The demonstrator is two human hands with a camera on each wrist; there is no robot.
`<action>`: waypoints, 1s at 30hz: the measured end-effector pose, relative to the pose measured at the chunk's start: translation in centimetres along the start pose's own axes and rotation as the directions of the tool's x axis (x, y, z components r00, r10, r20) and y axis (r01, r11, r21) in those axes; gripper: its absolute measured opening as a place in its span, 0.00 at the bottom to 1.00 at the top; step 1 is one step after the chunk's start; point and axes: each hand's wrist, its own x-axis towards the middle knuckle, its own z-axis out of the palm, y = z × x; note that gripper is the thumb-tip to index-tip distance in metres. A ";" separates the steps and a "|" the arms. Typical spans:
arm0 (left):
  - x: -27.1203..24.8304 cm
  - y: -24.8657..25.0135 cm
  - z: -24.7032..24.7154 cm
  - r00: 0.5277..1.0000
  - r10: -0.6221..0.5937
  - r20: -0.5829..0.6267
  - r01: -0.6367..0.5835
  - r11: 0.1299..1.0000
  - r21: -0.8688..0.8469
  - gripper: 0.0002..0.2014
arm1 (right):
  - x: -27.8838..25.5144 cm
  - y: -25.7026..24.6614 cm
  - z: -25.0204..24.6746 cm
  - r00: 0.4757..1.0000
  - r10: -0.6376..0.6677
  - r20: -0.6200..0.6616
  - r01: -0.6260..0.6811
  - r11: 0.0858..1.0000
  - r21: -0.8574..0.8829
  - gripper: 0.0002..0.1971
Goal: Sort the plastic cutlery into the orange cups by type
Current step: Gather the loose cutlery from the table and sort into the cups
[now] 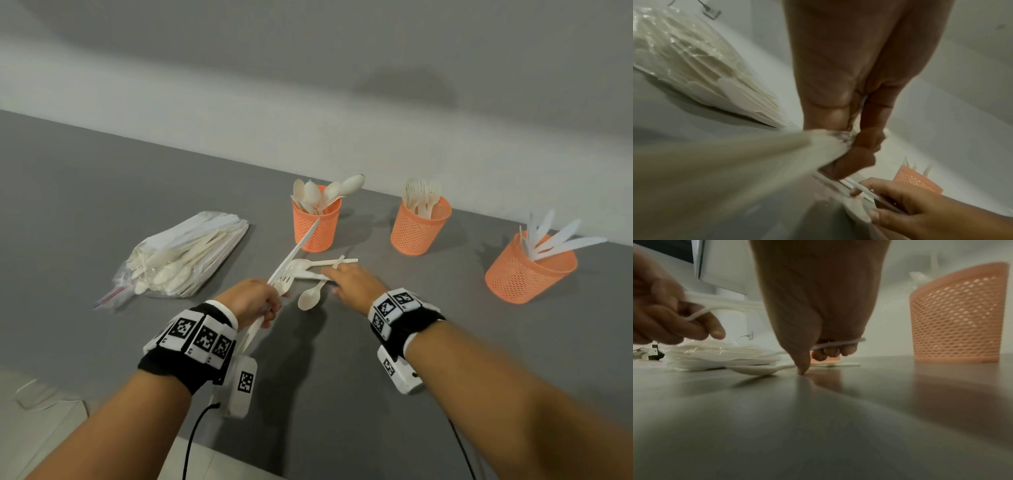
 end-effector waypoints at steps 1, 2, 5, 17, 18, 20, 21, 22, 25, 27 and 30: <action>-0.1 -0.1 -0.1 1.000 0.005 -0.007 -0.005 1.000 -0.011 0.11 | 0.4 -0.3 0.2 1.000 -0.011 -0.016 0.009 0.995 -0.100 0.18; -0.2 -0.1 -0.2 1.000 0.009 -0.020 -0.010 1.000 -0.017 0.10 | 0.7 -0.5 0.2 0.999 -0.032 -0.032 0.025 0.983 -0.182 0.15; -0.5 -0.6 -0.6 0.999 0.017 -0.031 -0.018 1.000 -0.013 0.09 | 1.4 -0.4 0.1 0.990 -0.126 -0.065 0.104 0.957 -0.272 0.15; -1.3 -0.1 -0.1 0.987 0.097 0.129 -0.077 0.985 -0.155 0.15 | 1.7 -0.6 0.6 0.998 -0.002 -0.065 -0.006 0.992 -0.124 0.25; -1.1 0.1 0.0 0.986 0.104 0.131 -0.082 0.984 -0.161 0.15 | 1.2 -0.5 0.6 0.998 0.014 -0.054 -0.021 0.991 -0.134 0.24; -0.8 0.4 0.4 0.983 0.118 0.144 -0.091 0.979 -0.182 0.12 | 0.2 -0.1 0.5 0.999 0.052 -0.015 -0.054 0.987 -0.150 0.17; -0.8 0.6 0.7 0.980 0.125 0.156 -0.094 0.977 -0.191 0.12 | -0.4 0.1 0.2 0.996 0.085 -0.007 -0.085 0.988 -0.127 0.14; -0.6 0.8 1.0 0.977 0.132 0.169 -0.098 0.976 -0.195 0.12 | -1.1 0.3 -0.2 0.991 0.135 -0.018 -0.136 0.988 -0.074 0.12; -0.3 1.6 2.2 0.964 0.164 0.209 -0.117 0.968 -0.220 0.14 | -2.7 0.9 -1.7 0.932 0.355 -0.069 -0.302 0.869 0.391 0.09; -0.1 2.3 3.5 0.953 0.194 0.234 -0.129 0.955 -0.269 0.15 | -3.8 0.7 -2.7 0.909 0.416 -0.017 -0.227 0.530 0.817 0.06; 0.3 3.6 5.8 0.928 0.249 0.276 -0.144 0.926 -0.350 0.16 | -5.7 -0.2 -4.4 0.941 0.332 -0.062 0.001 0.181 0.983 0.06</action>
